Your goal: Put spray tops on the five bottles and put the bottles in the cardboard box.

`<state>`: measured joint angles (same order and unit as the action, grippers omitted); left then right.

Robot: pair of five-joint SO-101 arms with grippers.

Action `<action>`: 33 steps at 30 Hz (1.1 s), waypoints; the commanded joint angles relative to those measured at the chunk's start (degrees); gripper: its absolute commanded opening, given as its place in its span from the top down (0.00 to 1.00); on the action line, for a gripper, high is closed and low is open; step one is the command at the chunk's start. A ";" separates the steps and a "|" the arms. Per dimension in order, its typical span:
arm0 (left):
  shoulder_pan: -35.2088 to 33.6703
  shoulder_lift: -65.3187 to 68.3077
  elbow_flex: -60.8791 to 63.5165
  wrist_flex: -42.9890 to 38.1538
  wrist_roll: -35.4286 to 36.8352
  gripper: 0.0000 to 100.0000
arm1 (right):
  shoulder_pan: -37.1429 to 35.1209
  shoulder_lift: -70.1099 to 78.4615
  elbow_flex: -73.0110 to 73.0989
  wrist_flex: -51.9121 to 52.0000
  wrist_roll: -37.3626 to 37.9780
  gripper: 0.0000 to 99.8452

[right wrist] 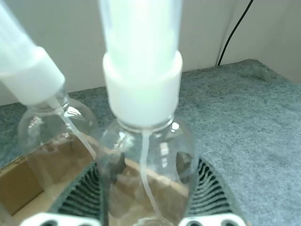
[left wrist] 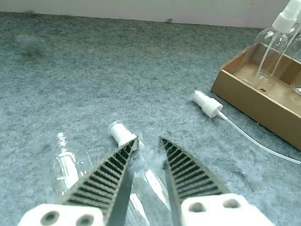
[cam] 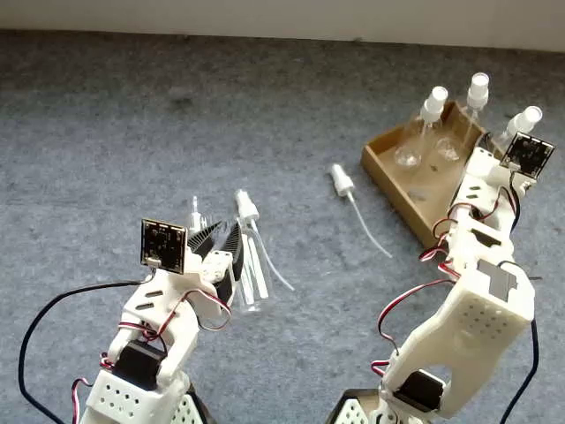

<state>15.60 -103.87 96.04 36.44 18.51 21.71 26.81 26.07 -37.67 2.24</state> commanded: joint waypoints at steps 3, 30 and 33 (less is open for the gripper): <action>-0.22 0.04 1.10 0.18 0.18 0.97 | -0.75 -0.22 -3.74 -1.80 0.18 0.96; -0.31 0.04 1.10 0.18 0.18 0.97 | -0.22 5.58 -10.15 -1.98 0.62 0.85; -0.31 0.04 1.10 0.18 0.18 0.97 | -0.22 5.58 -9.98 -1.98 0.62 0.85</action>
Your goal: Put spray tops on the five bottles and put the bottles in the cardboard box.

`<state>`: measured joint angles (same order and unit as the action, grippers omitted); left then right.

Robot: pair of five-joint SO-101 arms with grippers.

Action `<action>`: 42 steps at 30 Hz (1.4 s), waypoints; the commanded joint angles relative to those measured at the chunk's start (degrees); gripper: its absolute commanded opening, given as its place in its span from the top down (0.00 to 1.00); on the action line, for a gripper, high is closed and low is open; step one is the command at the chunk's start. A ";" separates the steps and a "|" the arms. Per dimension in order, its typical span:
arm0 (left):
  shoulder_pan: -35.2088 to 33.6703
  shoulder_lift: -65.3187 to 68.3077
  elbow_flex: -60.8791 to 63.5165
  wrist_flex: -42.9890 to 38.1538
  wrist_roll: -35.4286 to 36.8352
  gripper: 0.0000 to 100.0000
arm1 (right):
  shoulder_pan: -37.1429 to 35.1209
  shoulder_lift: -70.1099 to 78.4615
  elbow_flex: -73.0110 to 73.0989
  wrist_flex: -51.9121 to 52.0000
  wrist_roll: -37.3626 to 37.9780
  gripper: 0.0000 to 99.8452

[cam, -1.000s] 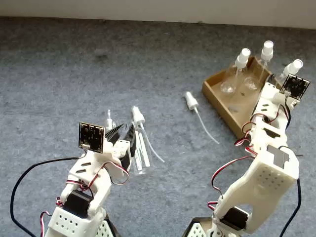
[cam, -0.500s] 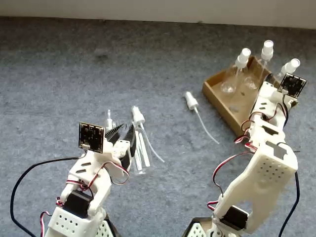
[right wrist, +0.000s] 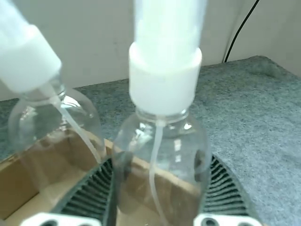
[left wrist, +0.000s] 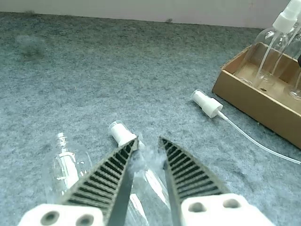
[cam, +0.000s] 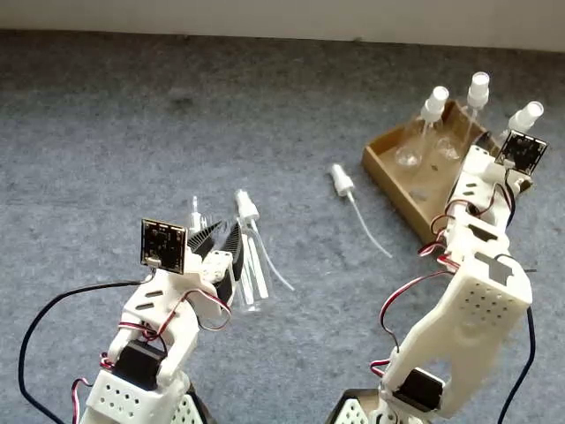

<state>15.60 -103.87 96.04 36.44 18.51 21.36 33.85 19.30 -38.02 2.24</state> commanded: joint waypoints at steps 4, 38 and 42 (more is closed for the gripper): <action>-0.31 0.04 1.10 0.18 0.18 0.97 | 0.13 -1.45 -3.12 -1.63 0.62 0.81; -0.40 0.04 1.10 0.09 0.18 0.97 | 0.04 -11.82 3.38 -1.10 0.62 0.75; -0.40 0.04 1.10 0.09 0.18 0.97 | 0.13 -12.18 3.30 -1.10 0.62 0.75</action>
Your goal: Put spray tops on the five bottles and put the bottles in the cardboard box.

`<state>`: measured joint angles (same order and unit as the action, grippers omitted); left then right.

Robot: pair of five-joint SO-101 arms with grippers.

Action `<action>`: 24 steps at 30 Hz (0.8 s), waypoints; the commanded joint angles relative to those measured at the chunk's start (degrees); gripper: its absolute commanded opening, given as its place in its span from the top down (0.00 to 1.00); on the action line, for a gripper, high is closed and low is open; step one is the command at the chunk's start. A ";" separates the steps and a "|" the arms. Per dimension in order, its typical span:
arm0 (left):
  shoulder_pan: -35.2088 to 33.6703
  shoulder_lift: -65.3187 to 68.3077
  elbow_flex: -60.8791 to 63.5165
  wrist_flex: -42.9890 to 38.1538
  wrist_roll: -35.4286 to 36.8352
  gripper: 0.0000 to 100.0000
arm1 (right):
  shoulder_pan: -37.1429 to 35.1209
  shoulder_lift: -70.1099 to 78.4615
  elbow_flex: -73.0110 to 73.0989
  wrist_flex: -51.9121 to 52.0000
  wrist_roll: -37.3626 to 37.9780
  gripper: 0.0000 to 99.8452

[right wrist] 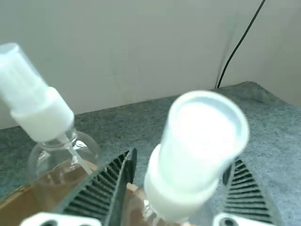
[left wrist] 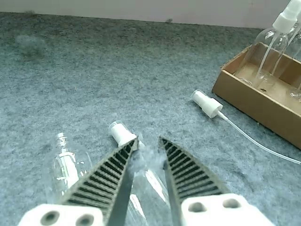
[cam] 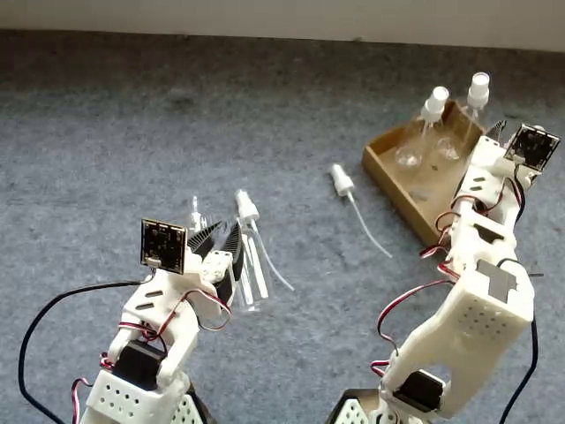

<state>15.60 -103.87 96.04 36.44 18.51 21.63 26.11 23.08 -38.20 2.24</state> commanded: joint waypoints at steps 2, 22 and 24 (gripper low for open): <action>-0.40 0.04 1.10 0.09 0.18 0.97 | -0.13 -4.44 -0.48 -0.92 0.62 0.75; -0.31 0.04 1.10 0.09 0.18 0.97 | -0.04 -4.44 -6.29 15.16 0.62 0.75; -0.31 0.04 1.10 0.09 0.18 0.97 | 0.31 -4.44 -6.29 15.16 0.62 0.75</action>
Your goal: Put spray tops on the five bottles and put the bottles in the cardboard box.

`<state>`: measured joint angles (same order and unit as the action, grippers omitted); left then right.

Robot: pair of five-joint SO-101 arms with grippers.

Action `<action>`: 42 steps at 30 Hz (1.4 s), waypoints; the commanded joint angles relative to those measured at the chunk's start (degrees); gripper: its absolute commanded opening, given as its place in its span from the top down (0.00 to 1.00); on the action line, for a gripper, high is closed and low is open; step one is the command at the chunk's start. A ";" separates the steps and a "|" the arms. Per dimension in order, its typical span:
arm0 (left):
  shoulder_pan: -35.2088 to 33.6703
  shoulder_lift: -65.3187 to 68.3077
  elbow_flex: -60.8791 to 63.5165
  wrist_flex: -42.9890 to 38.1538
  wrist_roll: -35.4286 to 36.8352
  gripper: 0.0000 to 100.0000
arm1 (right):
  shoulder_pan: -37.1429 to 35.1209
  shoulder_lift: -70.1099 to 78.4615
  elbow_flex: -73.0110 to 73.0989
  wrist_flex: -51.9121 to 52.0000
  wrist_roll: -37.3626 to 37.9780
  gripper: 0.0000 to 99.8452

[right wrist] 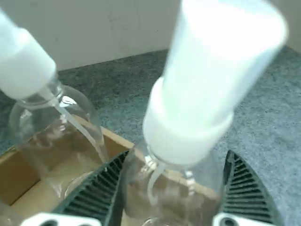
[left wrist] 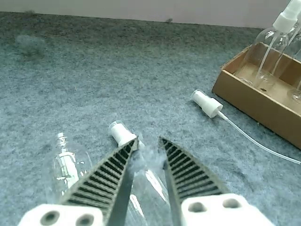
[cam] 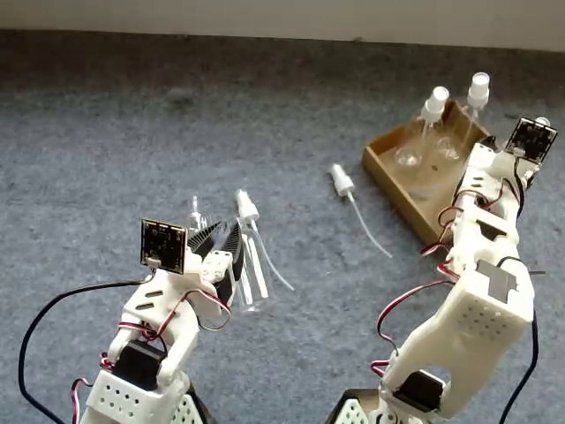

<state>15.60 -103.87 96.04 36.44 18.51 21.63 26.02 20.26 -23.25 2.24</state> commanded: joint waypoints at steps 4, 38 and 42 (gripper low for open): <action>-0.31 0.04 1.10 0.09 0.18 0.97 | 1.01 -4.44 -3.47 0.22 0.53 0.75; -0.31 0.04 1.10 0.09 0.18 0.97 | 0.92 -15.25 -3.21 10.86 0.53 0.71; -0.31 0.04 1.10 0.09 0.18 0.97 | 0.92 -16.84 -3.74 16.75 0.44 0.71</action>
<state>15.60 -103.87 96.04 36.44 18.51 22.15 13.89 20.18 -9.80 2.24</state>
